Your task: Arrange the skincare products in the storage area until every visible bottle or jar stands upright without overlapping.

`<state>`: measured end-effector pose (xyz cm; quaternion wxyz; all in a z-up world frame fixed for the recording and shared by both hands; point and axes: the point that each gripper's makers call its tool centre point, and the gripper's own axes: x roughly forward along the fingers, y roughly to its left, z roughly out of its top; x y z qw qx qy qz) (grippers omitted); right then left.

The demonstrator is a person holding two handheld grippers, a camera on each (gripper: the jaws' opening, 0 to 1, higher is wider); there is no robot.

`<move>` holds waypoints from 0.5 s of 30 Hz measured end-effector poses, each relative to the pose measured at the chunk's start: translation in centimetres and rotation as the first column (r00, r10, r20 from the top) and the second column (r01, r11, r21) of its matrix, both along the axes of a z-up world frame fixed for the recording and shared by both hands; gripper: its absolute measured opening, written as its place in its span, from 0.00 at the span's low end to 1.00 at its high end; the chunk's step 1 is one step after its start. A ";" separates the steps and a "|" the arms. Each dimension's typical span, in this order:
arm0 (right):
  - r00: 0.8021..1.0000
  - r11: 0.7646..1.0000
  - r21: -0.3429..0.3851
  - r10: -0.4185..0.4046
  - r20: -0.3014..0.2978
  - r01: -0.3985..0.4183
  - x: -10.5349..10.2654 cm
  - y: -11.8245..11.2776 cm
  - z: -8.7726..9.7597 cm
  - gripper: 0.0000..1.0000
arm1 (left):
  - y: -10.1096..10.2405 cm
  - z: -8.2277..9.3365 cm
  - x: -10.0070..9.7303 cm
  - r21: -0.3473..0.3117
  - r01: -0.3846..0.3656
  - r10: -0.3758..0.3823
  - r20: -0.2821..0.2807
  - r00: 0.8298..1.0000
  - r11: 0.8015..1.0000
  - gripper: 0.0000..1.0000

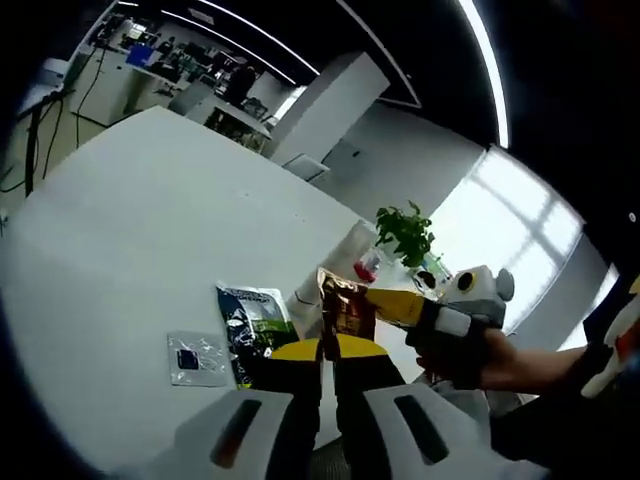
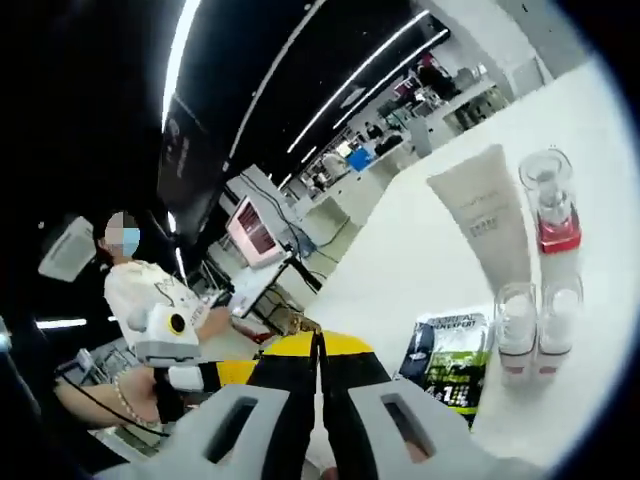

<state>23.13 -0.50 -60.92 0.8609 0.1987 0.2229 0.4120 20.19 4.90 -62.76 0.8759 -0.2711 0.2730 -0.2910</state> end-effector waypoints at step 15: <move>0.984 0.952 -0.302 0.105 0.144 -0.057 1.0 2.1 -3.1 0.01 | 2.1 -2.9 0.6 -0.008 -0.095 0.093 -0.124 0.988 0.995 0.00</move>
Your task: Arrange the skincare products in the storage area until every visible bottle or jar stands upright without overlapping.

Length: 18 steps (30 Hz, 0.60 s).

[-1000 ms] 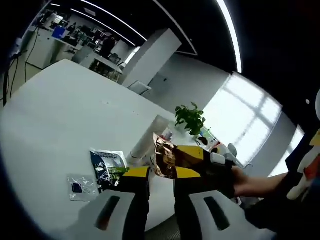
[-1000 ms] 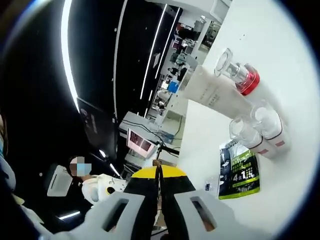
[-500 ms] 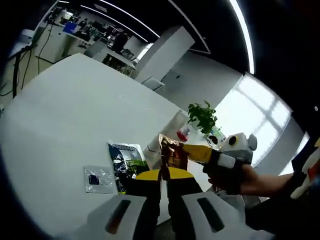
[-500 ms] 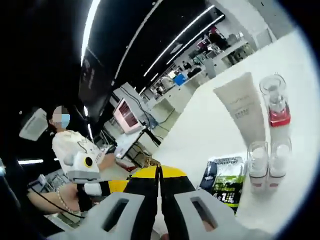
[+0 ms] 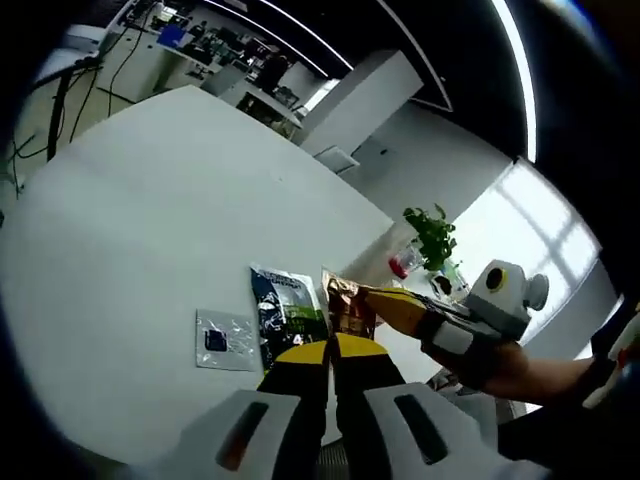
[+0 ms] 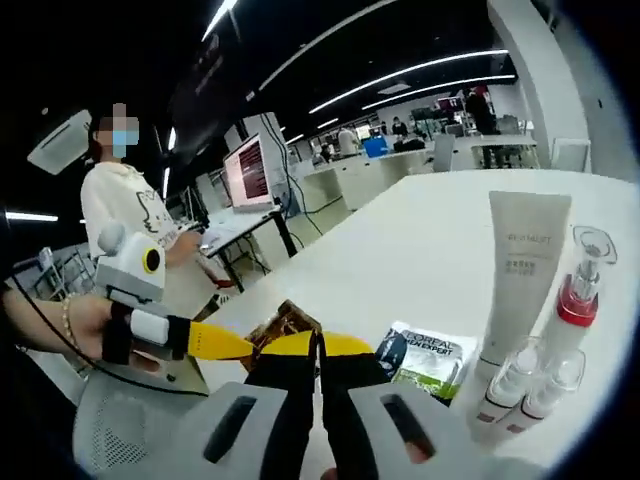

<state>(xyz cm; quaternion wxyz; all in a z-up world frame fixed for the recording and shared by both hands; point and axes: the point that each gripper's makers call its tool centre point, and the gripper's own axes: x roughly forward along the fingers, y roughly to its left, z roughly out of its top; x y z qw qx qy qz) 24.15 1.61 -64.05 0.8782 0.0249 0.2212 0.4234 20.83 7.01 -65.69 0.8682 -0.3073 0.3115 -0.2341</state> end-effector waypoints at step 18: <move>0.999 0.983 -0.182 0.006 0.033 0.000 4.8 3.0 -5.1 0.01 | 2.0 -4.3 3.6 -0.021 -0.108 0.104 -0.139 0.985 0.994 0.00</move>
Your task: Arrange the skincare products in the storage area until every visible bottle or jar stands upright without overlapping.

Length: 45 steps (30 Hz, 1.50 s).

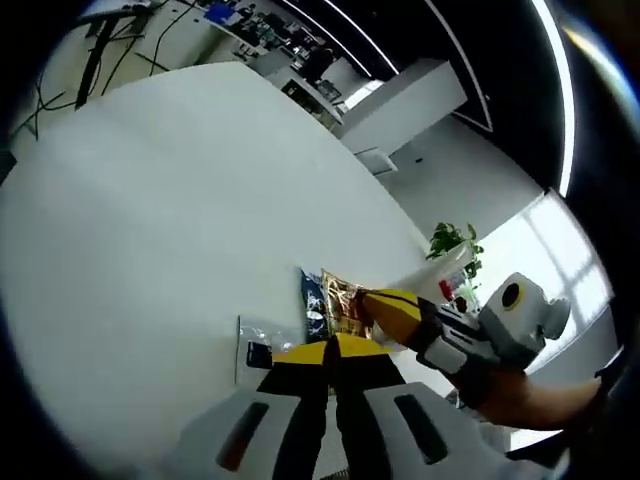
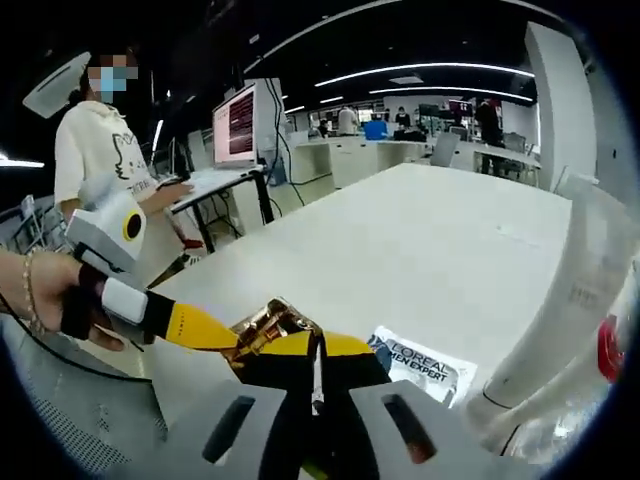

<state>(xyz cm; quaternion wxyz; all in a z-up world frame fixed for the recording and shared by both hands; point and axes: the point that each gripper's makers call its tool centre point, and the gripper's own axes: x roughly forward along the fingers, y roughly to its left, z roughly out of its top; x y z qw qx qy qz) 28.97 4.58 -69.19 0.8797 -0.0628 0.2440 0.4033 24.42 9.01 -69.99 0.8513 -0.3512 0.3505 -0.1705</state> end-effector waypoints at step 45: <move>0.995 0.966 -0.250 0.081 0.061 -0.064 5.6 2.3 -7.4 0.01 | 2.7 -6.5 6.3 0.380 0.145 -0.169 0.032 0.985 0.914 0.00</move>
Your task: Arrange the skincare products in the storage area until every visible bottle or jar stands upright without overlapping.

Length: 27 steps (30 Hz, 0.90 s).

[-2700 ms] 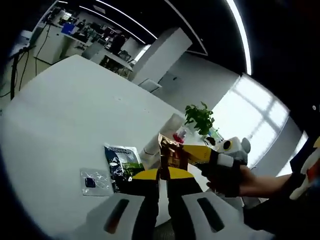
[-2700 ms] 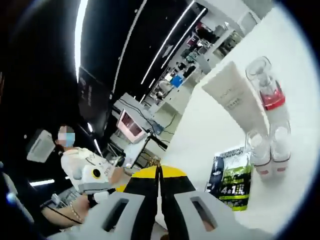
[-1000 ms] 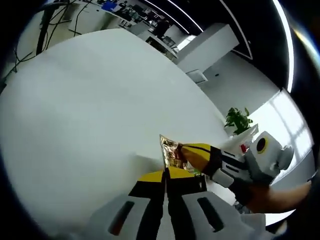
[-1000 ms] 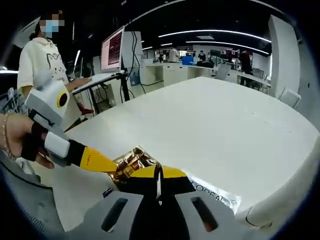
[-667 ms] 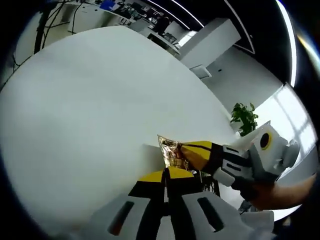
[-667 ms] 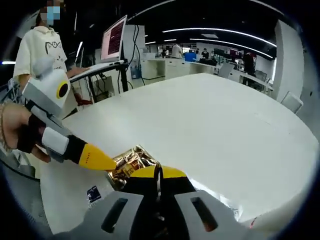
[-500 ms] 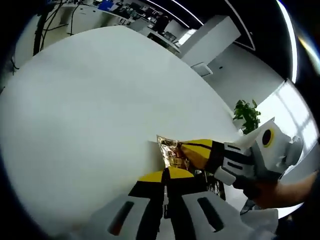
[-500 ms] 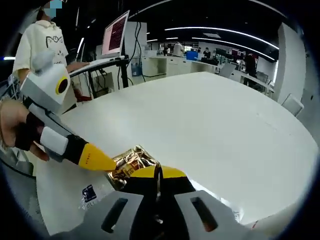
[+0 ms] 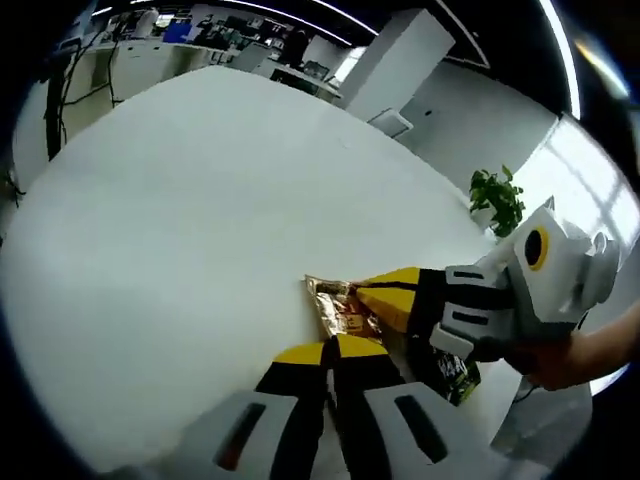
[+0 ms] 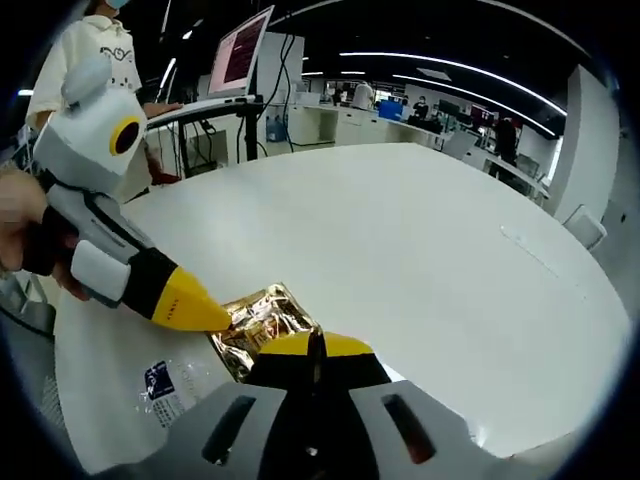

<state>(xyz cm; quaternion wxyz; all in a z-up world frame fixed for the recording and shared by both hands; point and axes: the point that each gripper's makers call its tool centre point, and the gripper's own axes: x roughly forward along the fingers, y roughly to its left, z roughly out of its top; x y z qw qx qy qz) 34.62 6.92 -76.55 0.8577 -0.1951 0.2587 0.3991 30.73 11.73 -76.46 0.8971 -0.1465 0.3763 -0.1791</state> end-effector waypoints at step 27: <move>0.999 0.999 -0.023 0.040 0.025 -0.040 0.0 0.0 0.0 0.02 | -2.7 -0.3 2.5 0.485 0.369 -0.469 0.101 0.877 0.793 0.20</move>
